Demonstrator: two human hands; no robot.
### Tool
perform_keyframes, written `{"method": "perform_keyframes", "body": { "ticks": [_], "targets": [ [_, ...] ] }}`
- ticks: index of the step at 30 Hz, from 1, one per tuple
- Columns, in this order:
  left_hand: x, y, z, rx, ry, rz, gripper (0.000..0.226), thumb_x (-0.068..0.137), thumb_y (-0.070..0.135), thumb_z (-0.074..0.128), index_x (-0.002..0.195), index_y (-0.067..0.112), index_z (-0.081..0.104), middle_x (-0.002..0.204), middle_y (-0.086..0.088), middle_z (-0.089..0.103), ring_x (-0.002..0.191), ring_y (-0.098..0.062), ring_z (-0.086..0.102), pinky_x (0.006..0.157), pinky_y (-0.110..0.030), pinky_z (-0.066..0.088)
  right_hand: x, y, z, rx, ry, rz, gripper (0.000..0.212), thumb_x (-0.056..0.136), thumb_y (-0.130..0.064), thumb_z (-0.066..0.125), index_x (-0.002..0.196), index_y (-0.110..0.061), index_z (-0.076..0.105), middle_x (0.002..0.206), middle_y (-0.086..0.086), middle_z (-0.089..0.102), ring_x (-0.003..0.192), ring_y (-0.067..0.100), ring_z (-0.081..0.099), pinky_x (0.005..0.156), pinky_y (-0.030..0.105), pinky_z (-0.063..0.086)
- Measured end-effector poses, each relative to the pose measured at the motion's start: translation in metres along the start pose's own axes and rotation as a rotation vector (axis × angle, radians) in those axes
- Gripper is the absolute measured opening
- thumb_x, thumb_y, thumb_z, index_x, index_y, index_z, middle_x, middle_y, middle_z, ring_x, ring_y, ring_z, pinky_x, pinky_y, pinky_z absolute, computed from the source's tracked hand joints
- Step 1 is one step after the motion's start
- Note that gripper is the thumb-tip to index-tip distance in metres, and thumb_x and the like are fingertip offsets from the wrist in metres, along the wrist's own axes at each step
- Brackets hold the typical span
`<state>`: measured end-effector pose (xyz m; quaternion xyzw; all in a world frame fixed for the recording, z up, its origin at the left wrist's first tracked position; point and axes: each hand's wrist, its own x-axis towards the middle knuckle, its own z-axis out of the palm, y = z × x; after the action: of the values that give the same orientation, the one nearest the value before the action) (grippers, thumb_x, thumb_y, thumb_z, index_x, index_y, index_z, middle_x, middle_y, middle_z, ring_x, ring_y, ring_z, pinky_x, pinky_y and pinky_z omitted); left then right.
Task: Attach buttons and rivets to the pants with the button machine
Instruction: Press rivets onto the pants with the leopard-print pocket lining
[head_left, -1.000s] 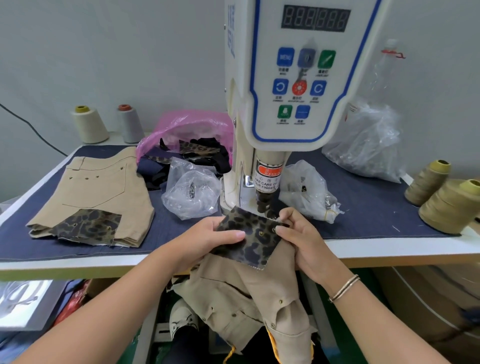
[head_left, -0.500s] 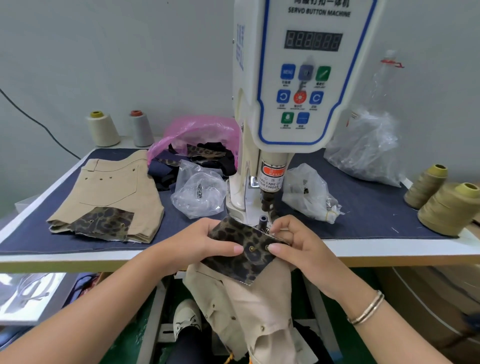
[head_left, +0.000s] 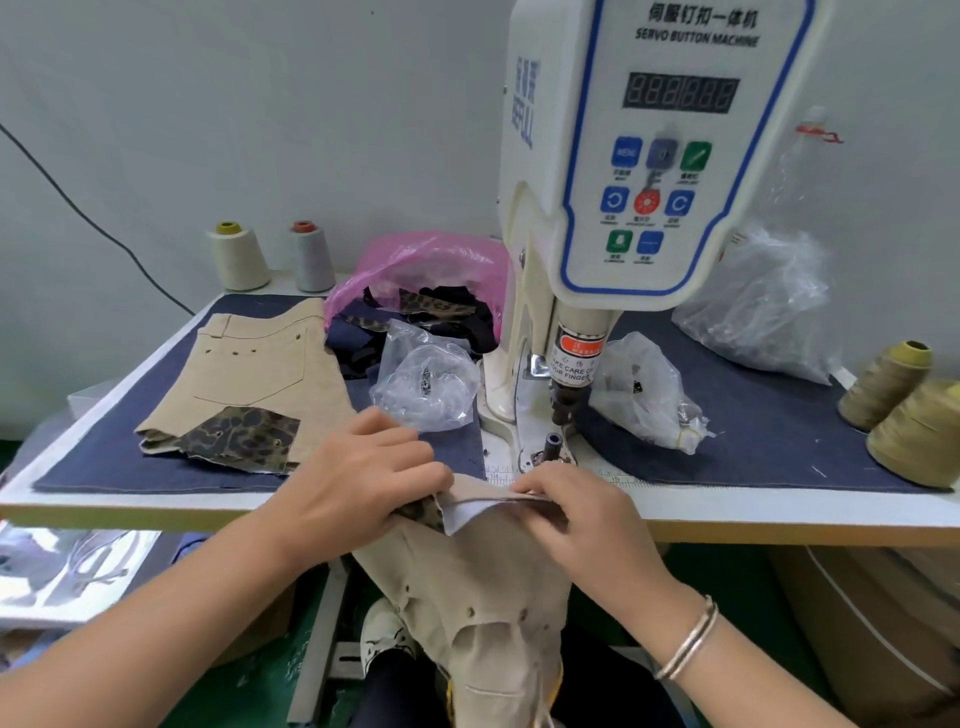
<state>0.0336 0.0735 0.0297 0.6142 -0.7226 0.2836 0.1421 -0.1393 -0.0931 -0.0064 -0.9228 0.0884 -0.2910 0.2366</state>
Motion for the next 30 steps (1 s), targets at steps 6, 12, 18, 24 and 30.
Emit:
{"method": "perform_keyframes", "body": {
  "ticks": [6,12,18,24,30],
  "targets": [
    [-0.002,-0.019,-0.011,0.151,0.041,0.068,0.024,0.086,-0.003,0.044,0.089,0.019,0.050,0.063,0.001,0.047,0.059,-0.020,0.043,0.070,-0.030,0.038,-0.001,0.002,0.013,0.067,-0.265,0.157,0.010,0.088,-0.030,0.060,0.083,-0.038,0.056,0.074,-0.017,0.047,0.076,-0.003,0.043,0.068,0.020,0.032],
    [-0.004,-0.039,-0.001,-0.587,0.129,-0.867,0.043,0.070,0.012,0.081,0.085,0.040,0.052,0.077,0.006,0.062,0.066,-0.002,0.055,0.064,-0.020,0.043,0.057,-0.049,0.002,0.956,-0.467,0.427,0.020,0.094,-0.030,0.050,0.093,-0.022,0.068,0.090,0.000,0.068,0.084,0.013,0.063,0.079,0.027,0.050],
    [-0.009,-0.065,-0.024,-0.982,0.333,-1.369,0.033,0.091,0.033,0.062,0.122,0.033,0.051,0.118,0.008,0.057,0.109,-0.012,0.056,0.084,-0.031,0.044,0.132,-0.096,0.006,1.102,-0.419,0.561,0.032,0.098,-0.033,0.048,0.121,-0.015,0.062,0.104,0.001,0.066,0.091,0.014,0.060,0.081,0.029,0.048],
    [-0.009,-0.062,-0.082,-0.970,-0.192,-1.130,0.050,0.063,0.070,0.062,0.101,0.038,0.066,0.100,0.009,0.072,0.092,-0.008,0.066,0.077,-0.027,0.048,0.162,-0.115,-0.001,1.064,-0.413,0.490,0.026,0.090,-0.042,0.059,0.092,-0.019,0.069,0.072,-0.008,0.070,0.066,0.005,0.065,0.057,0.017,0.049],
    [-0.001,-0.064,-0.096,-0.840,0.109,-1.061,0.020,0.093,0.000,0.052,0.101,0.011,0.066,0.095,-0.013,0.070,0.083,-0.014,0.062,0.080,-0.031,0.049,0.136,-0.079,0.014,1.266,-0.266,0.398,0.033,0.092,-0.027,0.053,0.117,-0.007,0.063,0.101,0.002,0.069,0.091,0.014,0.063,0.080,0.025,0.048]
  ]
}}
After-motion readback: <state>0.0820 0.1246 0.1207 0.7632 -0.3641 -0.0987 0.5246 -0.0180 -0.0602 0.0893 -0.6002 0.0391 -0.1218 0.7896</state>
